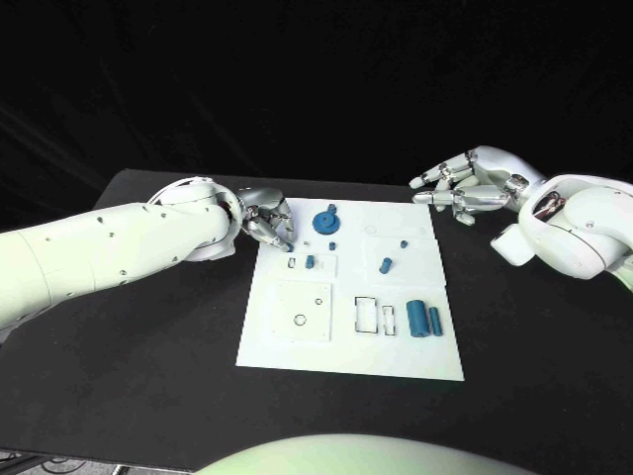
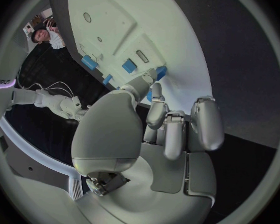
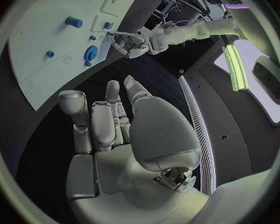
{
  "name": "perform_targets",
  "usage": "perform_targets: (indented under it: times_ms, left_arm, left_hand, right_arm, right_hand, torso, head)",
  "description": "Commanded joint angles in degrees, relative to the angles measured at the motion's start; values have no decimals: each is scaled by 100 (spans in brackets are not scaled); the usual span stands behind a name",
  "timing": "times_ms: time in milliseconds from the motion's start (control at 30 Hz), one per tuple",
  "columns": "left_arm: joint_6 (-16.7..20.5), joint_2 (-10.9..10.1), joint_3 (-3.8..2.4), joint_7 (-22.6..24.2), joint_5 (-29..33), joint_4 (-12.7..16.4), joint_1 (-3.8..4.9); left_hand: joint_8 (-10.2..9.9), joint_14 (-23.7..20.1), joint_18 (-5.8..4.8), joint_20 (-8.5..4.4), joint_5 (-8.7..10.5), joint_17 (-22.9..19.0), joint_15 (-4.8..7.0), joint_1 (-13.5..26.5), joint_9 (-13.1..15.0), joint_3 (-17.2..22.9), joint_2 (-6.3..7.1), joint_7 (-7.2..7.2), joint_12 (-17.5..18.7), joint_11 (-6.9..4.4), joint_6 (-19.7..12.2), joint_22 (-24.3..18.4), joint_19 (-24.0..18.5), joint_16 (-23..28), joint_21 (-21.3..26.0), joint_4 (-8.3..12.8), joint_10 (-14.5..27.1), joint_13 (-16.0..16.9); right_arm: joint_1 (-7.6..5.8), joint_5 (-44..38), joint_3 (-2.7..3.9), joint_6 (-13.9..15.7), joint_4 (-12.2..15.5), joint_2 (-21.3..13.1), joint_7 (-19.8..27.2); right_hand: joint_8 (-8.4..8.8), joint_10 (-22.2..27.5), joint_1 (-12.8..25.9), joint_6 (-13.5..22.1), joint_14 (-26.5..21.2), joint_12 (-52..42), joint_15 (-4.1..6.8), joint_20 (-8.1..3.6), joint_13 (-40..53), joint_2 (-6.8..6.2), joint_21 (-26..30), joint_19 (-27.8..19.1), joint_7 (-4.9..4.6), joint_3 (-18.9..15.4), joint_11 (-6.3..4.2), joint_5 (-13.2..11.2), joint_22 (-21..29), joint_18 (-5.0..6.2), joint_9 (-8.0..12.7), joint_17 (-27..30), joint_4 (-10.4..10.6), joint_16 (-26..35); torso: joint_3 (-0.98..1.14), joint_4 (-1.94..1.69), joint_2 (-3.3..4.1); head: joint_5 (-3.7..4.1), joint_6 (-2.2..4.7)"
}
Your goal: Assemble the parts on the task board
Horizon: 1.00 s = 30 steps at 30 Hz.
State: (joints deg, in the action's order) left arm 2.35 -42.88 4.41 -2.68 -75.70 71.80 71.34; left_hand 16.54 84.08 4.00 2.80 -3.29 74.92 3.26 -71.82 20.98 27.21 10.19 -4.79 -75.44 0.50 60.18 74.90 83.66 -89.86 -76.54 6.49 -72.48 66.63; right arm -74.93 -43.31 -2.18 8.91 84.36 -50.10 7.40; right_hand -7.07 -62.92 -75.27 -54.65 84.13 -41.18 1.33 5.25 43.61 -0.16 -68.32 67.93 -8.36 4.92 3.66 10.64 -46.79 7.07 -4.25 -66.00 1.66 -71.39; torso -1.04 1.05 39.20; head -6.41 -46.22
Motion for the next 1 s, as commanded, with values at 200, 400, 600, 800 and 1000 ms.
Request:
perform_targets:
  times_ms: [200,400,600,800,1000]
  left_arm:
    - [-57,0,-4,16,81,4,1]
    - [-142,-11,-4,-10,82,9,1]
    - [-217,-106,-39,21,142,96,2]
    - [-429,-277,-134,-37,232,245,81]
    - [-742,-367,-164,-157,232,333,294]
  left_hand:
    - [-51,592,-61,44,3,1508,-49,43,-12,-63,23,-25,59,30,-121,507,24,-14,38,-3,52,-44]
    - [-62,592,-57,54,4,1508,-61,52,-13,-76,31,-40,80,45,-154,495,17,-14,58,-9,82,-74]
    - [-130,592,-49,95,6,1508,-109,155,-38,-178,89,-98,116,98,-303,469,0,-14,110,-70,150,-136]
    - [-215,592,-42,144,7,1508,-161,245,-87,-316,127,-164,147,158,-464,450,-14,-14,153,-144,212,-200]
    - [-357,592,-30,193,21,1508,-204,544,-186,-716,162,-208,212,191,-747,428,-24,-14,207,-414,281,-334]
  right_arm:
    - [11,-54,0,-35,-3,6,41]
    - [13,-52,0,-38,-3,4,42]
    - [16,-50,0,-42,-8,6,43]
    - [18,-49,-1,-40,-13,6,39]
    - [19,-47,-1,-34,-25,14,38]
  right_hand:
    - [-32,5,-19,-33,77,22,-26,-10,-7,24,29,-27,-8,-37,-36,-22,7,90,9,3,2,15]
    - [-32,5,-19,-33,77,22,-26,-10,-7,24,29,-27,-8,-37,-36,-22,7,90,9,3,2,15]
    - [-32,5,-19,-33,77,22,-26,-10,-7,24,29,-27,-8,-37,-36,-22,7,90,9,3,2,15]
    - [-32,5,-19,-33,77,22,-26,-10,-7,24,29,-27,-8,-37,-36,-22,7,90,9,3,2,15]
    - [-33,5,-21,-32,78,23,-26,-10,-11,26,31,-26,-9,-39,-36,-24,8,90,10,5,2,19]
  torso:
    - [-1,2,0]
    - [-2,0,3]
    - [-4,2,1]
    - [10,-5,-10]
    - [0,-3,-4]
  head:
    - [-2,-11]
    - [-2,-11]
    - [7,-10]
    - [-3,2]
    - [0,17]
